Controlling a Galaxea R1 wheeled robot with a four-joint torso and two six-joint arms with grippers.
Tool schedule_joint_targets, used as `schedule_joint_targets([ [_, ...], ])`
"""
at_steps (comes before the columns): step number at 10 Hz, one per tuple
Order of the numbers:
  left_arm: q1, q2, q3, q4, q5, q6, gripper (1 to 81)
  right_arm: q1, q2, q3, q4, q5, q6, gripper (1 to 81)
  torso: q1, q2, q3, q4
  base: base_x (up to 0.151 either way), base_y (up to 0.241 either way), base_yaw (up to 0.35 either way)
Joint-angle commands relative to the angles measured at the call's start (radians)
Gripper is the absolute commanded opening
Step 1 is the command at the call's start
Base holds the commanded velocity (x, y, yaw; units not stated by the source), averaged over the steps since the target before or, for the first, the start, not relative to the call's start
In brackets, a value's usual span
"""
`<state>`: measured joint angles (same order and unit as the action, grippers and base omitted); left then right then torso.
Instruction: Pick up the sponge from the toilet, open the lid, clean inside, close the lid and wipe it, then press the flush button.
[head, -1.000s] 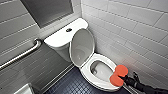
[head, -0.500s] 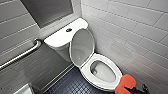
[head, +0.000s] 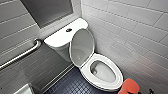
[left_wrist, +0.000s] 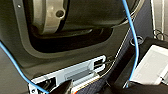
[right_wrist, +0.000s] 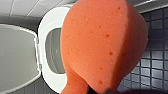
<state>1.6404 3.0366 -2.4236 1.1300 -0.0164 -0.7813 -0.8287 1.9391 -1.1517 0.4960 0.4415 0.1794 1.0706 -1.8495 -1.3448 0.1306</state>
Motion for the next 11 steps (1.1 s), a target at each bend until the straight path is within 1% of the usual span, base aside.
schedule_joint_targets([
  [1, 0.048, 0.004, 0.009, 0.008, 0.052, 0.008, 81.1, 0.269, 0.036, -0.044, -0.024, -0.280, -0.027, 1.0, 0.000, 0.000, 0.000, 0.000, 0.000, 0.000, 0.000],
  [3, 0.045, 0.004, 0.011, 0.008, 0.052, 0.008, 81.1, 0.396, 0.117, -0.124, -0.019, -0.437, -0.024, 1.0, 0.000, 0.000, 0.000, 0.000, 0.000, 0.000, 0.000],
  [5, 0.037, 0.004, 0.011, 0.007, 0.052, 0.008, 81.1, 0.453, 0.204, -0.208, -0.019, -0.515, -0.018, 1.0, 0.000, 0.000, 0.000, 0.000, 0.000, 0.000, 0.000],
  [7, 0.036, 0.002, 0.011, 0.007, 0.052, 0.008, 81.1, 0.516, 0.325, -0.354, -0.023, -0.628, -0.015, 1.0, 0.000, 0.000, 0.000, 0.000, 0.000, 0.000, 0.000],
  [9, 0.032, -0.002, 0.011, 0.005, 0.050, 0.008, 81.1, 0.570, 0.424, -0.468, -0.034, -0.708, -0.017, 1.0, 0.000, 0.000, 0.000, 0.000, 0.000, 0.000, 0.000],
  [11, 0.028, -0.001, 0.011, 0.005, 0.052, 0.008, 81.1, 0.640, 0.500, -0.552, -0.050, -0.757, -0.017, 1.0, 0.000, 0.000, 0.000, 0.000, 0.000, 0.000, 0.000],
])
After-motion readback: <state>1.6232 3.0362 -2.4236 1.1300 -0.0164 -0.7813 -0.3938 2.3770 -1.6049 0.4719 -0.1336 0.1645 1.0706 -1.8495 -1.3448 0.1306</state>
